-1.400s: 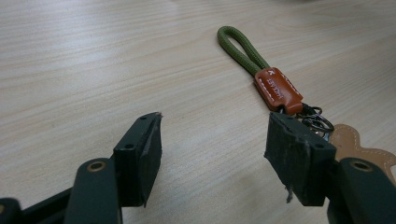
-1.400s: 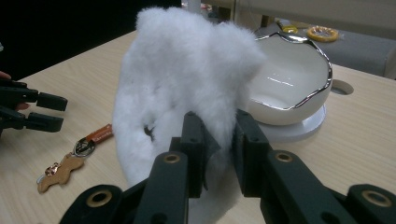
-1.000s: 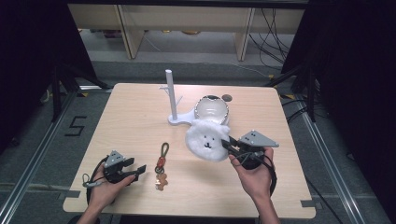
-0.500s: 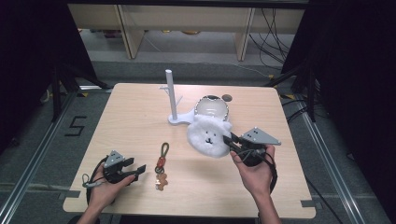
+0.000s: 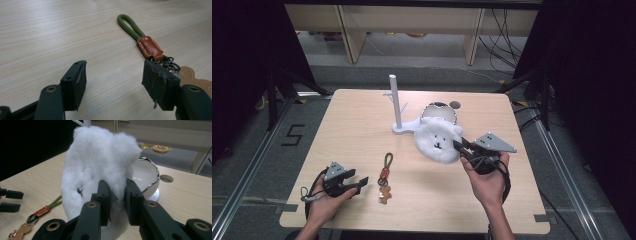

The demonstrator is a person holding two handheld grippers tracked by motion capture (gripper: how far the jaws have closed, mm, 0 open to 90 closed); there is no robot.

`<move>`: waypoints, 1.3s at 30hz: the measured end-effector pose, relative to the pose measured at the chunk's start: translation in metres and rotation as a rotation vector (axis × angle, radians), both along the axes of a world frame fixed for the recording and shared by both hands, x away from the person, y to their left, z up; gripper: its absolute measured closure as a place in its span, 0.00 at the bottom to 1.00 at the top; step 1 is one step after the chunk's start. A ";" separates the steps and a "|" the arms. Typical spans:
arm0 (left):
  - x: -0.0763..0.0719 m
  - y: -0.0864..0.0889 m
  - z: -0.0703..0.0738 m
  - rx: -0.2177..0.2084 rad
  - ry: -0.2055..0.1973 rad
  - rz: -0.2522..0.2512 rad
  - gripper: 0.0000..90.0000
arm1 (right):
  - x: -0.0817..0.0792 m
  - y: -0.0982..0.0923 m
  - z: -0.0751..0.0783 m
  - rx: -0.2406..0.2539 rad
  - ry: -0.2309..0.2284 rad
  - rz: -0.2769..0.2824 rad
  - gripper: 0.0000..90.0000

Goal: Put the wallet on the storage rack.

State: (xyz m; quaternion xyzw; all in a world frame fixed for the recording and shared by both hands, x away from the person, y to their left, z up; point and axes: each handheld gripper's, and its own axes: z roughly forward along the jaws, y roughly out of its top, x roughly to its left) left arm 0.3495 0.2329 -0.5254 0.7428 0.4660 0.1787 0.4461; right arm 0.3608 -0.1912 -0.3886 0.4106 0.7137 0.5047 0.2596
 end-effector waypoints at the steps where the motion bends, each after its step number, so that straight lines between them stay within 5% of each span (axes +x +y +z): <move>1: 0.000 0.000 0.000 0.005 0.002 -0.001 0.39 | 0.000 0.000 0.000 0.011 0.008 -0.002 0.86; 39: 0.000 0.001 0.001 0.007 0.000 0.011 0.39 | 0.020 -0.008 0.007 0.019 -0.027 -0.046 0.86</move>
